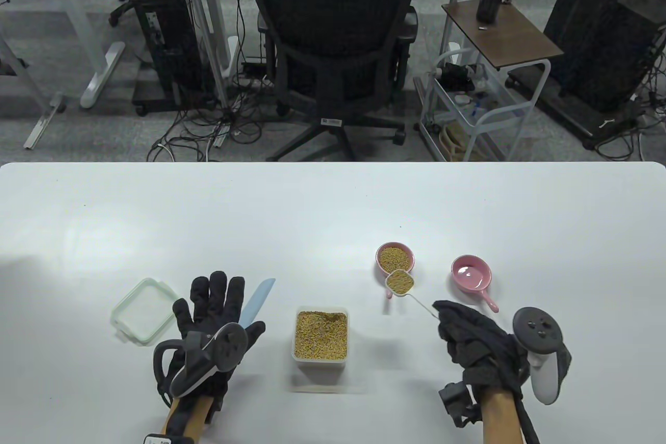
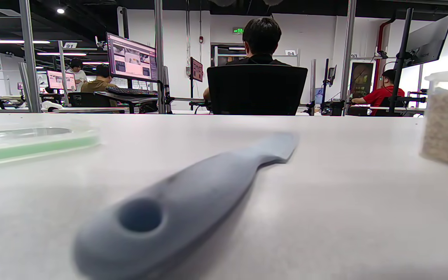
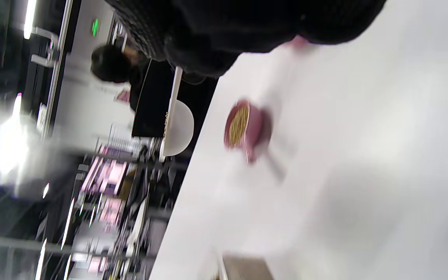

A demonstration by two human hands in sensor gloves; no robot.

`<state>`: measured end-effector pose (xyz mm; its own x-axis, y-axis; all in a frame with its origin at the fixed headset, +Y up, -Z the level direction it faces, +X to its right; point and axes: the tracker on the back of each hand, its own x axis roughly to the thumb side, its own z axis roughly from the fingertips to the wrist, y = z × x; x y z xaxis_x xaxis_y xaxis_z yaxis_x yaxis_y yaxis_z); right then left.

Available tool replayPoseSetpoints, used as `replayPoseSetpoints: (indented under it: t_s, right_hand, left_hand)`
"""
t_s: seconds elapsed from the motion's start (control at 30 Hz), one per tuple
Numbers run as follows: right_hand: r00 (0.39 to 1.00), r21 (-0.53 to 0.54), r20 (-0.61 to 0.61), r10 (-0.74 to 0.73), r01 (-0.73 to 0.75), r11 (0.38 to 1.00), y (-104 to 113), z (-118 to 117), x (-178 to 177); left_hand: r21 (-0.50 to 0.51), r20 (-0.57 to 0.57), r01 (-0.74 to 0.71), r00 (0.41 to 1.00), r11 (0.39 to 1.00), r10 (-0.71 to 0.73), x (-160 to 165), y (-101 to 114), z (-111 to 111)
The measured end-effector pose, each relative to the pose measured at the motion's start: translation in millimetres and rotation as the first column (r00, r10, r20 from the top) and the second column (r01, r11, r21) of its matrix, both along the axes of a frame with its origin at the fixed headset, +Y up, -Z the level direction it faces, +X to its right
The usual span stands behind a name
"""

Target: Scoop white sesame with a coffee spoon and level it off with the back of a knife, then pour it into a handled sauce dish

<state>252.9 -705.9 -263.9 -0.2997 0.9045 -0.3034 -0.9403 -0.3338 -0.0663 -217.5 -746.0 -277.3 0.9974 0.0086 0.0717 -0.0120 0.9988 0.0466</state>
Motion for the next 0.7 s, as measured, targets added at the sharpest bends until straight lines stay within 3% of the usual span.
replayPoseSetpoints:
  t_s: [0.13, 0.33, 0.5, 0.7]
  right_hand:
    - [0.987, -0.016, 0.16, 0.034, -0.032, 0.999, 4.8, -0.6, 35.1]
    - [0.946, -0.124, 0.31, 0.093, -0.057, 0.991, -8.2, -12.8, 63.4]
    - [0.919, -0.208, 0.33, 0.217, -0.154, 0.966, -19.2, -22.7, 61.2]
    - [0.843, -0.266, 0.304, 0.443, -0.371, 0.889, -14.2, -33.2, 46.0]
  left_hand:
    - [-0.002, 0.001, 0.01, 1.0, 1.0, -0.01, 0.8, 0.0, 0.3]
    - [-0.007, -0.011, 0.008, 1.0, 1.0, -0.008, -1.4, -0.4, -0.3]
    - [-0.009, -0.025, 0.006, 1.0, 1.0, -0.006, -5.2, -0.7, -1.6]
    - [-0.023, -0.027, 0.012, 1.0, 1.0, -0.012, -5.7, -2.3, -3.1]
